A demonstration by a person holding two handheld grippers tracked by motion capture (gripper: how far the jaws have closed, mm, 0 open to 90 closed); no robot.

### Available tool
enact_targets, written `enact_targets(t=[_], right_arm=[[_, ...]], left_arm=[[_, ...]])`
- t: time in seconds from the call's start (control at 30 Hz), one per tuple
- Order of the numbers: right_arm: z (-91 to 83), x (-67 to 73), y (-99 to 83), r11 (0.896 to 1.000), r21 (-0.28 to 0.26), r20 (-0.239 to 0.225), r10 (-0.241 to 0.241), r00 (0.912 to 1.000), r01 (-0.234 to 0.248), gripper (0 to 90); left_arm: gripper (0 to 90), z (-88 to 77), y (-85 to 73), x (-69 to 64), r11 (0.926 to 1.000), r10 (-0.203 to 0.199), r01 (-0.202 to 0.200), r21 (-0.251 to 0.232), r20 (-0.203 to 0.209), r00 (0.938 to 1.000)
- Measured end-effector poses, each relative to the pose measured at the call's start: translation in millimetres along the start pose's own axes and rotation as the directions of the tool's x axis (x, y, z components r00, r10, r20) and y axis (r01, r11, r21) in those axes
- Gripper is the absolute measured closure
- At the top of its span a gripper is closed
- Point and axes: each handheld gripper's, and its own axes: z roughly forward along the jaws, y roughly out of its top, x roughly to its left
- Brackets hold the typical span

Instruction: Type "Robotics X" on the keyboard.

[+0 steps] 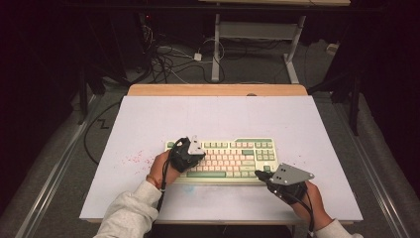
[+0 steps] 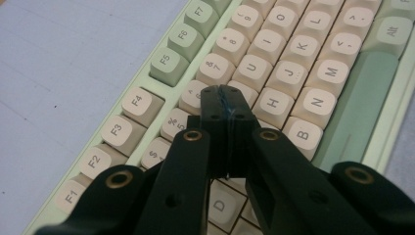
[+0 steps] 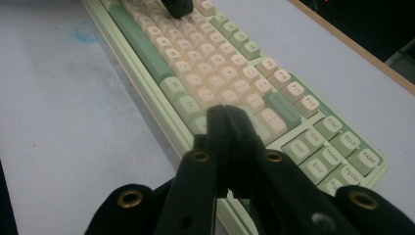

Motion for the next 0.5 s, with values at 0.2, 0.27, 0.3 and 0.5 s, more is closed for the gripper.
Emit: enact_targets(t=[0.2,0.27,0.3,0.5], right_arm=[[0.5,0.1,-0.1,1.000,0.004,-0.003,-0.004,1.0000,0.004,90.0],[0.6,0.5,-0.2,1.000,0.005,-0.005,-0.003,1.0000,0.003,90.0],[0.6,0.7,-0.1,1.000,0.006,-0.004,-0.005,1.0000,0.005,90.0],[-0.2,0.0,0.3,1.000,0.001,-0.002,0.000,1.0000,0.000,90.0]], left_arm=[[87.8,2.8,0.9,-0.4,0.9997,0.003,-0.004,0.025,0.008,1.0000],[87.8,2.7,2.4,-1.6,0.9994,0.013,-0.014,0.032,0.005,0.9999],[87.7,2.6,2.4,-1.8,0.9996,0.012,-0.012,0.027,0.005,0.9999],[87.7,-3.1,1.8,0.5,1.0000,0.003,-0.003,-0.003,-0.006,1.0000]])
